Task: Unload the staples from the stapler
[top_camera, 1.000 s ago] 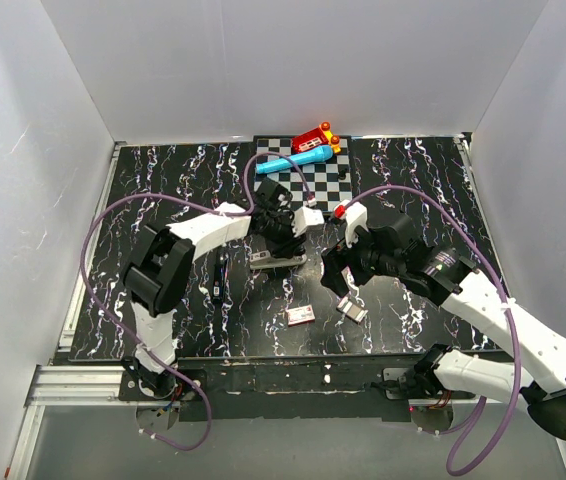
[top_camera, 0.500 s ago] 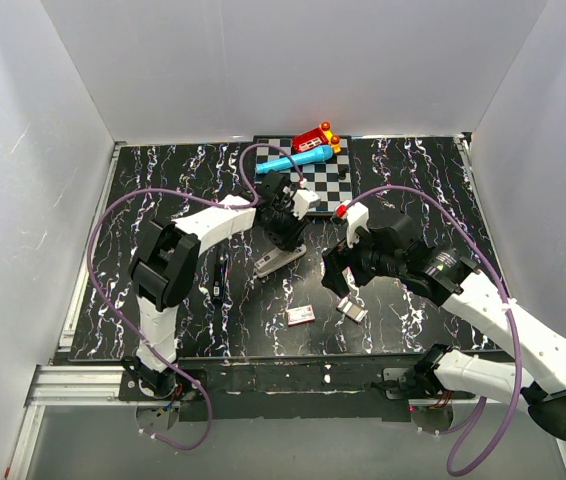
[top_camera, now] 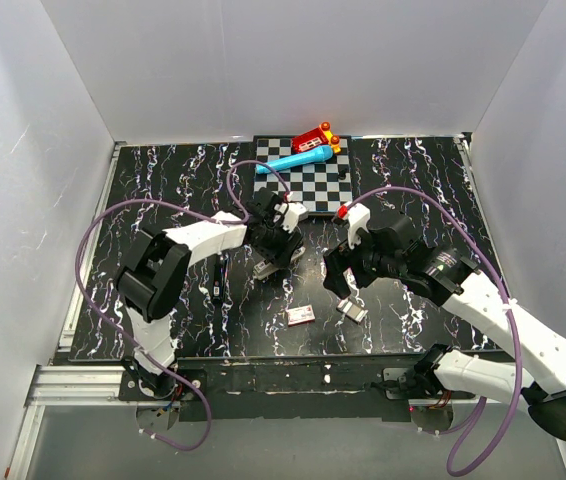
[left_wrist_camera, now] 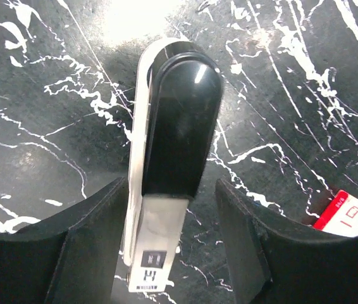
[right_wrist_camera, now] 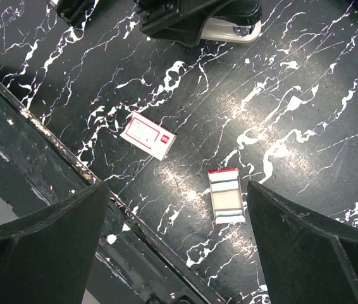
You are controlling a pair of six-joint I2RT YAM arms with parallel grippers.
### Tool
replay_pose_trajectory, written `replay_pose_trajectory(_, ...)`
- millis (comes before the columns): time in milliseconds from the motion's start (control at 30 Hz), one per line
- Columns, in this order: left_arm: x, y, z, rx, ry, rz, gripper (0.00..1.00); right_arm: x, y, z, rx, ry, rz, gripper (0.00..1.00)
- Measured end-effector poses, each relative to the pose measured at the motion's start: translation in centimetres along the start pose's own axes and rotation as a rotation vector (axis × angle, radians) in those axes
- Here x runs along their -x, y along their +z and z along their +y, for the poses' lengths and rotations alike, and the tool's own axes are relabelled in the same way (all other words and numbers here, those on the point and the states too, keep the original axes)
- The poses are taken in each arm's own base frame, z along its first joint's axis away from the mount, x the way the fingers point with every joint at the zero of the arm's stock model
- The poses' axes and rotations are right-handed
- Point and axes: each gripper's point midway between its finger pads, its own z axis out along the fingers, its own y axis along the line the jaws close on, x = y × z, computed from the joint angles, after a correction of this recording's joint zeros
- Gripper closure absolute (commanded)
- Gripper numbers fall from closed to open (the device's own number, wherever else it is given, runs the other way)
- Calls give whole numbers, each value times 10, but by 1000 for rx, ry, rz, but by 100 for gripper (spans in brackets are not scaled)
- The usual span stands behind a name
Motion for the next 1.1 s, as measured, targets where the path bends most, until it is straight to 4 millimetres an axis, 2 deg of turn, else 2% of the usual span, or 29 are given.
replay_pose_trajectory(67, 4, -5, -2, 6, 10, -20, 43, -2, -1, 0, -1, 1, 6, 2)
replay_pose_trajectory(167, 24, -18, -5, 21, 38, -97, 43, -2, -1, 0, -3, 5, 9, 2)
replay_pose_trajectory(300, 43, -25, -8, 29, 68, -168, 43, -3, -1, 0, -3, 8, 10, 2)
replay_pose_trajectory(600, 45, -19, -7, 29, 89, -165, 43, -3, 0, 0, -4, 8, 13, 2)
replay_pose_trajectory(933, 64, -11, -3, 33, 121, -182, 44, -5, 4, -1, -5, 9, 29, 2)
replay_pose_trajectory(1100, 61, -4, -1, 32, 125, -164, 44, -5, 5, -1, -3, 9, 31, 2)
